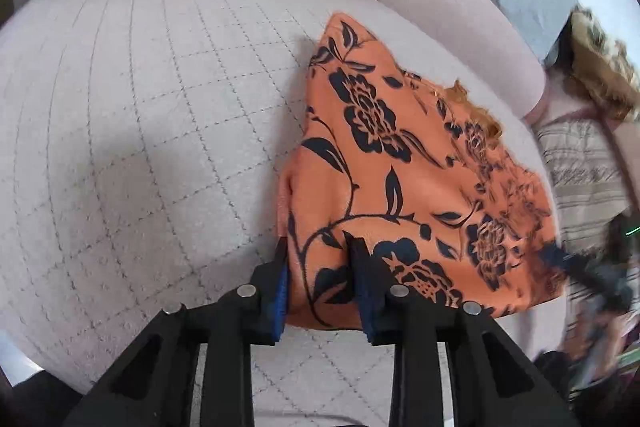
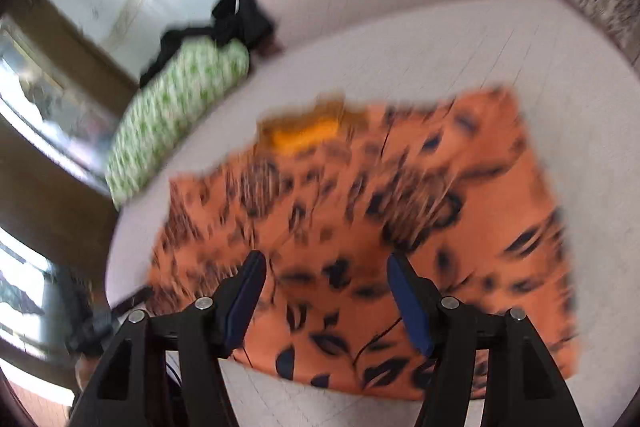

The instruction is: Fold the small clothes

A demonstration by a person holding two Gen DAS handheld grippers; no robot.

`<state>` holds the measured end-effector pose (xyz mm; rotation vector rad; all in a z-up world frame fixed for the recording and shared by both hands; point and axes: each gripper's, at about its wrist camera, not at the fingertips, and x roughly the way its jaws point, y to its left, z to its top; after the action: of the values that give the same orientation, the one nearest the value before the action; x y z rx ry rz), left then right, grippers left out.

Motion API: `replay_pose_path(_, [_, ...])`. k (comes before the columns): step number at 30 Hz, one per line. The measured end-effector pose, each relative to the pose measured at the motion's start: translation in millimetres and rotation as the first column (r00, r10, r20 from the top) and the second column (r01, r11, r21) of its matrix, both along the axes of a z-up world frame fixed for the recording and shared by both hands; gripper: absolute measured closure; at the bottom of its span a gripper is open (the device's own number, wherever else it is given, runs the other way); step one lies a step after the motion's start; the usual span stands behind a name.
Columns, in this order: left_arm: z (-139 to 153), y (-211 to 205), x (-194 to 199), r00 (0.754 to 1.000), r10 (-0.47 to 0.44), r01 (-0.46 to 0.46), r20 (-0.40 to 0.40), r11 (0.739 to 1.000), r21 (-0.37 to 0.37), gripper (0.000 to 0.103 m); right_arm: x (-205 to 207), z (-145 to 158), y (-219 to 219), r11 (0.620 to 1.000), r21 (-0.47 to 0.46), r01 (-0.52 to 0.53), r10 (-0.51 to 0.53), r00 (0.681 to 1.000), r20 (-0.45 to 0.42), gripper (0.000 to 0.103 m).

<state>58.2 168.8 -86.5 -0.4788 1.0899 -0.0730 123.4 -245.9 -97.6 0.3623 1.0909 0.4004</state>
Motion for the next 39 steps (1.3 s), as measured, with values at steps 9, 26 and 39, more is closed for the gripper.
replay_pose_path(9, [32.4, 11.0, 7.5, 0.997, -0.071, 0.070, 0.008, 0.993, 0.098, 0.076, 5.9, -30.8, 3.4, 0.998, 0.051, 0.031, -0.029, 0.998, -0.056, 0.036])
replay_pose_path(26, [5.3, 13.7, 171.8, 0.999, -0.047, 0.046, 0.007, 0.989, 0.140, 0.092, 6.2, -24.5, -11.8, 0.993, 0.117, 0.023, -0.016, 0.998, -0.055, 0.033])
replay_pose_path(39, [74.4, -42.8, 35.1, 0.980, -0.103, 0.057, 0.170, 0.965, 0.255, 0.046, -0.5, -24.5, -65.4, 0.946, 0.207, 0.248, -0.231, 0.968, -0.101, 0.028])
